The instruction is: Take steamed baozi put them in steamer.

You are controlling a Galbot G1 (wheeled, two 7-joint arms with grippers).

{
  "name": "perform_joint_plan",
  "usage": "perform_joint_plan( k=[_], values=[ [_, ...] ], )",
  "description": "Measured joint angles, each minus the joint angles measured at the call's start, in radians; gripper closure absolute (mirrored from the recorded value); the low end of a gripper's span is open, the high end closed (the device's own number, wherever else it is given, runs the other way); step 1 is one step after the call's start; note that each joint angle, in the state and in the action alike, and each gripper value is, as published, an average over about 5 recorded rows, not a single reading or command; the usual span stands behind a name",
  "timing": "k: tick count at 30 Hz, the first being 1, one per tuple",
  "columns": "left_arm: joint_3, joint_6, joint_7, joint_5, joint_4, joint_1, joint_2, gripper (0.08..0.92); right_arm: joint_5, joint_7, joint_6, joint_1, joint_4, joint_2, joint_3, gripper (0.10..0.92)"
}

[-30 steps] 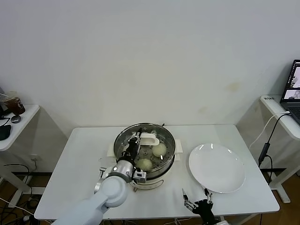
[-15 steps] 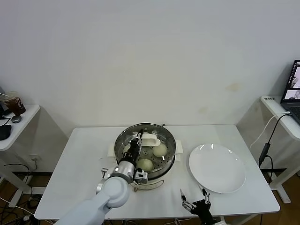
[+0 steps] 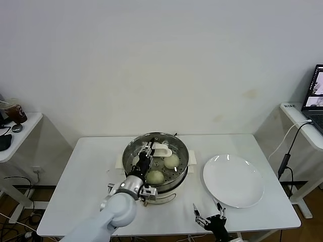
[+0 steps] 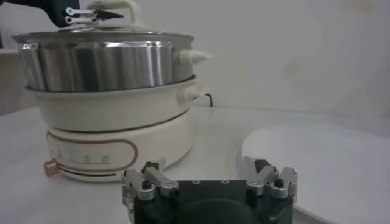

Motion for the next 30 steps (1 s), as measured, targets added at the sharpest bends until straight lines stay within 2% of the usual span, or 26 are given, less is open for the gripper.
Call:
perform_joint_plan(
  k=[7, 14, 23, 30],
  values=[
    [-0.084, -0.071, -0.053, -0.137, -0.081, 0.107, 0.029, 0.379, -0.002, 0.001, -0.001, -0.006, 0.008, -0.007, -0.001, 0.203],
    [-0.203, -0.141, -0.105, -0.337, -0.216, 0.289, 0.053, 0.198, -0.007, 0.008, 0.003, -0.009, 0.016, -0.012, -0.005, 0.203],
    [-0.471, -0.382, -0.17, -0.691, -0.355, 0.676, -0.003, 0.177, 0.014, 0.035, 0.026, -0.03, 0.046, -0.031, 0.001, 0.203],
    [-0.585, -0.545, -0.215, -0.938, -0.382, 0.933, -0.076, 0.177, 0.046, 0.093, 0.039, -0.067, 0.078, -0.068, 0.012, 0.203]
  ],
)
